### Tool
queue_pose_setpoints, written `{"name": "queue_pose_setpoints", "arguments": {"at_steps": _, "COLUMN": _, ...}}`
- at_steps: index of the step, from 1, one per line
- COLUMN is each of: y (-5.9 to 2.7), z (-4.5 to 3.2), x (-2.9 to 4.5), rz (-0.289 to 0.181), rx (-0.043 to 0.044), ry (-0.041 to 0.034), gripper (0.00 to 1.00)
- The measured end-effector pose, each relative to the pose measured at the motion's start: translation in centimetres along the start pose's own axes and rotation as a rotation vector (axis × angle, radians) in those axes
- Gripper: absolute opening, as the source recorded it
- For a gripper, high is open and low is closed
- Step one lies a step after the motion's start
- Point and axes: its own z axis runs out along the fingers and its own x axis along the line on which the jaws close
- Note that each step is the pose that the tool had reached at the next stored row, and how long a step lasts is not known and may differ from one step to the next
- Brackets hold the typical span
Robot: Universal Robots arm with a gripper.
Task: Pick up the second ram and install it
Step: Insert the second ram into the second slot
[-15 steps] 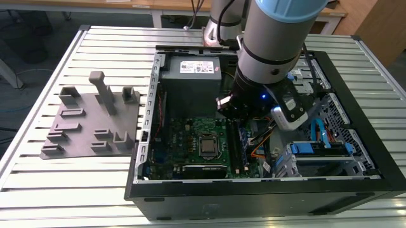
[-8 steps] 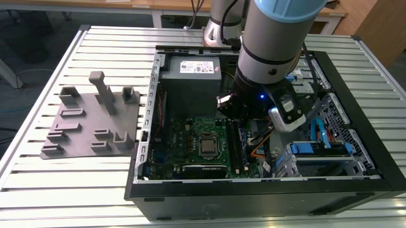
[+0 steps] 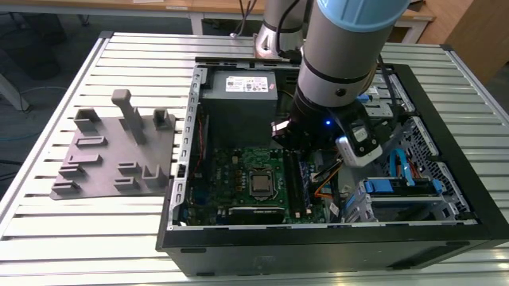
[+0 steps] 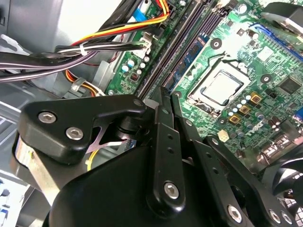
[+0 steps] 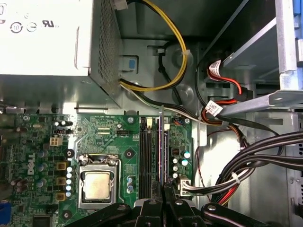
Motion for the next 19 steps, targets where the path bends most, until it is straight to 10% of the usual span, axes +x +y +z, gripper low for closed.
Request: {"name": "queue_pose_setpoints", "arguments": {"at_steps": 19, "y": -0.12, "z": 1.17, "x": 0.05, "rz": 0.000, "rx": 0.0001, "ry": 0.0000, "gripper": 0.11}}
